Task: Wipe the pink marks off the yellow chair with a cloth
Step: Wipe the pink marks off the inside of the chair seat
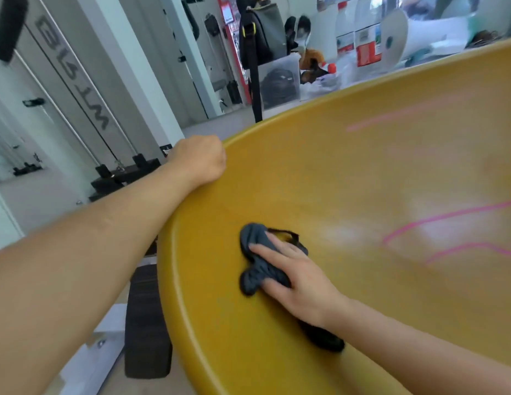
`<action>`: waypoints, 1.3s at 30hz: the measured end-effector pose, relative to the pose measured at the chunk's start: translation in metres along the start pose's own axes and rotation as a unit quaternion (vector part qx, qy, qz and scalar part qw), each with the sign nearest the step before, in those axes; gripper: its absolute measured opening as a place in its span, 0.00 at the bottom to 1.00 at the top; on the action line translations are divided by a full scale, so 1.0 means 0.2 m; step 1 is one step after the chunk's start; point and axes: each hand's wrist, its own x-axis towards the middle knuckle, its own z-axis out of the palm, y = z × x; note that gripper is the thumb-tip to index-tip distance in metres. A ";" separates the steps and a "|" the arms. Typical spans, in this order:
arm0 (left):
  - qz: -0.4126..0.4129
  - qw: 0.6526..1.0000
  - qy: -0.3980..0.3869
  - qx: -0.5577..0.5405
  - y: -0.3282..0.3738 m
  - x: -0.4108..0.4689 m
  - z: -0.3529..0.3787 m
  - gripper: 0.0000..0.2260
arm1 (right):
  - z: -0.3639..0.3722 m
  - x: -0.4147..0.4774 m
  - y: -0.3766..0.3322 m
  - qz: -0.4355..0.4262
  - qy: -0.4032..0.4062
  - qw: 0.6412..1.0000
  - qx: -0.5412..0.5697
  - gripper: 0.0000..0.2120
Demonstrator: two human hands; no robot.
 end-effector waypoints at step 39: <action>0.030 0.994 0.066 0.075 0.16 0.33 0.15 0.14 | -0.25 0.60 0.69 0.110 0.310 0.925 -0.193 0.22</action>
